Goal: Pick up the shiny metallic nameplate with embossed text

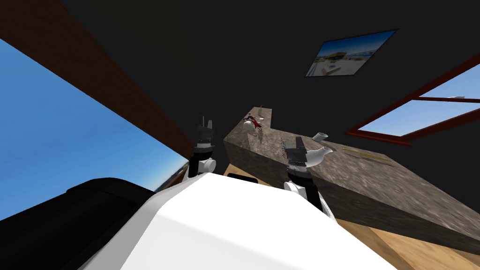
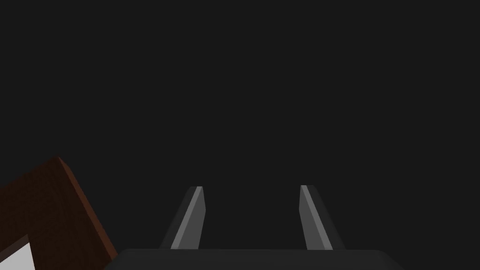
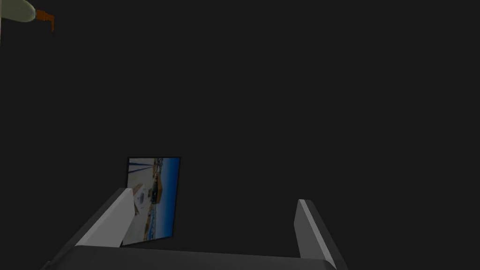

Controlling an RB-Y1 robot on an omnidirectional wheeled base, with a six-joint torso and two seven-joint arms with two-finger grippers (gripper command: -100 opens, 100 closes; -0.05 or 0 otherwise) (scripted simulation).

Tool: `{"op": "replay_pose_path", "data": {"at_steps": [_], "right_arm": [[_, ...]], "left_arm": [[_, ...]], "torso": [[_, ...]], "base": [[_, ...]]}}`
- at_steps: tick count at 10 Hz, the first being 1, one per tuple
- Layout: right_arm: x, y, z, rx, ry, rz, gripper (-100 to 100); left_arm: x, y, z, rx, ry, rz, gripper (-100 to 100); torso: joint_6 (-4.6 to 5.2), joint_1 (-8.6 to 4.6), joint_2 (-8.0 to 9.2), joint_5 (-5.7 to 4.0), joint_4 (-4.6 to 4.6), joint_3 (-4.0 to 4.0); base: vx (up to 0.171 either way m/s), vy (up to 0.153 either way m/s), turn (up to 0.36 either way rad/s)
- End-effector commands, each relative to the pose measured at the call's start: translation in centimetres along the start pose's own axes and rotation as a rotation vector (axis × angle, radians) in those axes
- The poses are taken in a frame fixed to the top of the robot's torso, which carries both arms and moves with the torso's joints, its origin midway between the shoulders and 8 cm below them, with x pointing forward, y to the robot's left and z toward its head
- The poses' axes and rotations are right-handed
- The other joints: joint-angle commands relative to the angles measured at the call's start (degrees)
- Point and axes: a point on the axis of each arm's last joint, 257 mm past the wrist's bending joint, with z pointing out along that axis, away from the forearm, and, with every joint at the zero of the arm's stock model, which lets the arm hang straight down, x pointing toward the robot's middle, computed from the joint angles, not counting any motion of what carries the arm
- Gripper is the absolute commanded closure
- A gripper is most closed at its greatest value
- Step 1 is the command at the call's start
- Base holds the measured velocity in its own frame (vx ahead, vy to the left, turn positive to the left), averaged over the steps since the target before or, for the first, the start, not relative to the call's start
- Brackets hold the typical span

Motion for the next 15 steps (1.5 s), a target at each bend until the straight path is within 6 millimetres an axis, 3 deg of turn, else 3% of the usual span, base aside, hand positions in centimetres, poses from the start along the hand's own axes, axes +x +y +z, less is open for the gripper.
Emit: {"op": "replay_pose_path", "data": {"at_steps": [1, 2, 5, 6, 7, 8, 11, 12, 13, 14, 15], "right_arm": [[0.3, -1.4, -0.1, 0.040, 0.034, 0.009, -100], [0.4, -1.4, -0.1, 0.041, 0.049, 0.000, -100], [1.0, -4.2, -0.7, 0.125, 0.114, 0.010, -100], [1.1, -4.3, -0.8, 0.126, 0.131, -0.001, -100], [1.3, -5.9, -1.2, 0.175, 0.155, 0.007, -100], [1.4, -5.9, -1.3, 0.176, 0.173, -0.005, -100], [1.6, -9.3, -2.6, 0.286, 0.235, -0.005, -100], [1.6, -9.4, -2.6, 0.288, 0.256, -0.022, -100], [1.6, -11.1, -3.4, 0.346, 0.273, -0.016, -100], [1.5, -11.1, -3.4, 0.349, 0.296, -0.035, -100], [1.3, -12.9, -4.3, 0.409, 0.313, -0.033, -100]], "left_arm": [[0.0, 0.0, 0.0, 0.000, 0.000, 0.000, 0], [0.0, 0.0, 0.0, 0.000, 0.000, 0.000, 0], [0.0, 0.0, 0.0, 0.000, 0.000, 0.000, 0], [0.0, 0.0, 0.0, 0.000, 0.000, 0.000, 0], [0.0, 0.0, 0.0, 0.000, 0.000, 0.000, 0], [0.0, 0.0, 0.0, 0.000, 0.000, 0.000, 0], [0.0, 0.0, 0.0, 0.000, 0.000, 0.000, 0], [0.0, 0.0, 0.0, 0.000, 0.000, 0.000, 0], [0.0, 0.0, 0.0, 0.000, 0.000, 0.000, 0], [0.0, 0.0, 0.0, 0.000, 0.000, 0.000, 0], [0.0, 0.0, 0.0, 0.000, 0.000, 0.000, 0]], "torso": [[0.00, 0.00, 0.00, 0.00, 0.00, 0.00], [-0.01, 0.02, 0.01, 0.00, 0.00, 0.00], [0.00, -0.02, -0.04, 0.00, -0.01, -0.02], [-0.01, -0.02, -0.01, -0.01, -0.01, -0.01], [0.00, -0.02, -0.02, -0.01, 0.00, -0.01], [-0.02, 0.00, -0.02, 0.00, -0.01, -0.01], [0.01, 0.01, -0.03, 0.00, -0.01, -0.01], [-0.01, -0.01, -0.03, 0.00, -0.01, -0.02], [0.01, -0.02, -0.05, -0.01, -0.01, -0.02], [-0.01, -0.01, -0.05, -0.01, -0.01, -0.03], [0.01, -0.02, -0.07, 0.00, -0.01, -0.04]], "base": [[-0.049, 0.022, 0.072], [-0.041, 0.016, 0.041], [-0.042, 0.016, 0.071], [-0.041, 0.012, 0.040], [-0.046, 0.021, 0.113], [-0.039, 0.018, 0.038], [-0.041, 0.022, 0.078], [-0.035, 0.013, 0.057], [-0.035, 0.020, 0.114], [-0.029, 0.016, 0.063], [-0.030, 0.013, 0.103]]}}
